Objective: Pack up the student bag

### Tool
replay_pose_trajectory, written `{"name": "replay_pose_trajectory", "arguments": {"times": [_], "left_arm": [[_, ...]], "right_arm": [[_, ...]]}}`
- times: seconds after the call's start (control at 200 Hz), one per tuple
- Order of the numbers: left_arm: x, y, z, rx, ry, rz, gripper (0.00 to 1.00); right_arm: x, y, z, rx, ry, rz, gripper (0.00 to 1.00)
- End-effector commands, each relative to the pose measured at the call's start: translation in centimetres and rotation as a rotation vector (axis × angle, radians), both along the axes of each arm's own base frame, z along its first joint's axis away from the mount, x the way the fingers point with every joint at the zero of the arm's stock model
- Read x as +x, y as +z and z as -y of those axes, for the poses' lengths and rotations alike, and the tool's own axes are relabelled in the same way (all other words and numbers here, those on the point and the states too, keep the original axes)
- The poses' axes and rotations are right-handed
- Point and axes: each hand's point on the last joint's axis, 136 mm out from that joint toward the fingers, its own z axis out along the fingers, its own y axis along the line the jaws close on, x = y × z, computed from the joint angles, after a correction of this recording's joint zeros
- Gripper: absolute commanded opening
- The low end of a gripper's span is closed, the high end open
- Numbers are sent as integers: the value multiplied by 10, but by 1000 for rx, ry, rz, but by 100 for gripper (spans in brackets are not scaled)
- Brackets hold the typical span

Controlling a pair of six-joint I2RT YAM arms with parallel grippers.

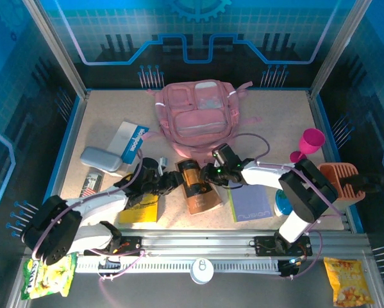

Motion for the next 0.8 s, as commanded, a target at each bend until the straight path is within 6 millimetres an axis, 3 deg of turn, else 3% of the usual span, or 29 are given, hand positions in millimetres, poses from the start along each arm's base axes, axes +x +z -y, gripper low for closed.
{"name": "replay_pose_trajectory", "arguments": {"times": [0.0, 0.155, 0.315, 0.485, 0.6, 0.79], "left_arm": [[9, 19, -6, -16, 15, 65, 38], [9, 23, -17, 12, 22, 62, 39], [10, 15, -38, 53, 68, 15, 39], [9, 9, -60, 100, 120, -17, 39], [2, -1, -70, 155, 139, -71, 42], [-12, -11, -83, 271, 137, -174, 45]], "right_arm": [[-53, -27, -11, -33, 125, -188, 35], [-45, -17, -25, -22, 154, -156, 36], [-38, -8, -51, -7, 206, -131, 37], [-30, -7, -67, -22, 237, -116, 37], [-23, -4, -55, -105, 224, -77, 37], [-16, 22, -17, -349, 246, 96, 43]]}}
